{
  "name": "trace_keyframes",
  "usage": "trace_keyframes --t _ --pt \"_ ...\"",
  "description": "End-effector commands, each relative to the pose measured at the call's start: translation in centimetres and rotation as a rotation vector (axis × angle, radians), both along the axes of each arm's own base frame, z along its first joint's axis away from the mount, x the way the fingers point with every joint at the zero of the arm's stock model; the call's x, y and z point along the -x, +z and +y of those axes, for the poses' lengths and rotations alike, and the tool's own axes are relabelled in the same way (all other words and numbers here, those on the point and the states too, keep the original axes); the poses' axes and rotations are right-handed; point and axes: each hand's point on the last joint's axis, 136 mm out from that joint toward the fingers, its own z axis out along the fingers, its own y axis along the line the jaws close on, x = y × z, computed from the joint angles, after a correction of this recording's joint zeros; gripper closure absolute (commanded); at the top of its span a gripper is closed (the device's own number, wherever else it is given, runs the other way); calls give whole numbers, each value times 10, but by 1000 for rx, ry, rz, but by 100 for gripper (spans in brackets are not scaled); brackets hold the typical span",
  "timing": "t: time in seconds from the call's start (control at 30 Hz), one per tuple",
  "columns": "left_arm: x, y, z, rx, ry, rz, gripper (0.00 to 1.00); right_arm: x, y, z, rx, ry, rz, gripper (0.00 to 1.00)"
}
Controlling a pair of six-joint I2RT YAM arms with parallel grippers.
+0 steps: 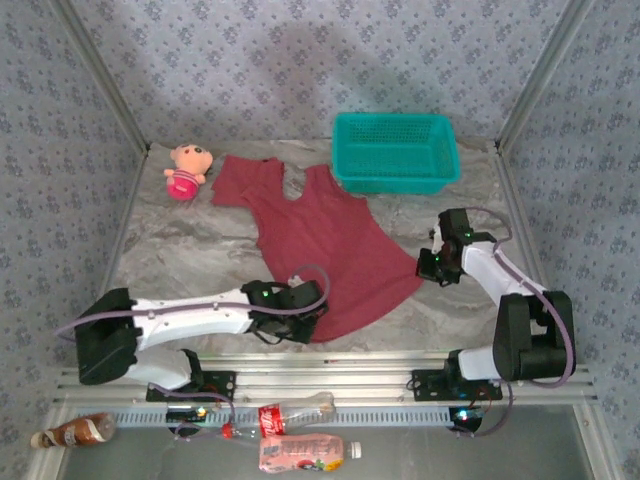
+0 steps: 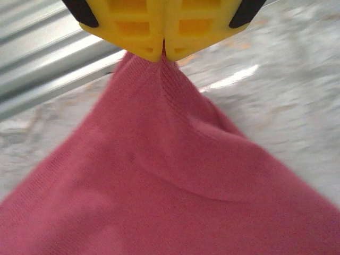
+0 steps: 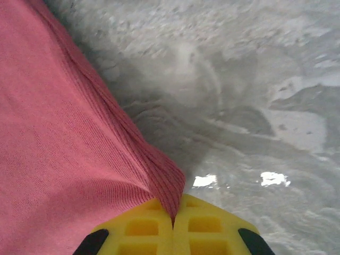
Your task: Fold and stack the tank tops
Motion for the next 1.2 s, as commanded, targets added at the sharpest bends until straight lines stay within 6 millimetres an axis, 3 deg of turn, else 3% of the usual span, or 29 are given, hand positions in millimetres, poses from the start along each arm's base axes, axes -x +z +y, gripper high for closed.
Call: trace_keyframes --t 0.0,0.1,0.17,0.23,0.33,0.4,0.5,0.6,0.7,0.77,0.87,1.0,1.17 --pt "16 5 -39 94 -127 82 95 -13 9 -9 48 12 -20 96" --pt "24 14 -61 132 -223 127 86 -18 6 -21 75 -4 -2 89" --pt "29 23 -68 146 -289 145 73 -18 7 -33 93 -30 14 80" --pt "24 37 -62 145 -310 157 61 -20 17 -49 163 -43 1 65" --pt "2 68 -44 186 -309 165 51 -25 47 -66 231 -53 -69 59" --pt "-32 88 -26 172 -286 116 49 -30 68 -62 217 -51 -129 55" --pt "-109 78 5 118 -181 -7 48 -30 70 -2 -10 -39 -190 53" --pt "-193 48 27 42 -103 -114 48 -25 42 64 -152 -8 -177 49" --pt "-246 21 34 -24 -93 -137 49 -25 15 102 -168 52 -146 46" --pt "-261 6 39 -57 -89 -122 49 -26 1 110 -123 92 -121 45" --pt "-250 -17 47 -87 -78 -64 50 -21 -24 103 -75 98 -52 46" --pt "-205 -39 55 -106 -48 15 49 -12 -45 79 -3 99 36 45" --pt "-149 -46 53 -99 6 82 49 -21 -46 49 40 62 70 45"
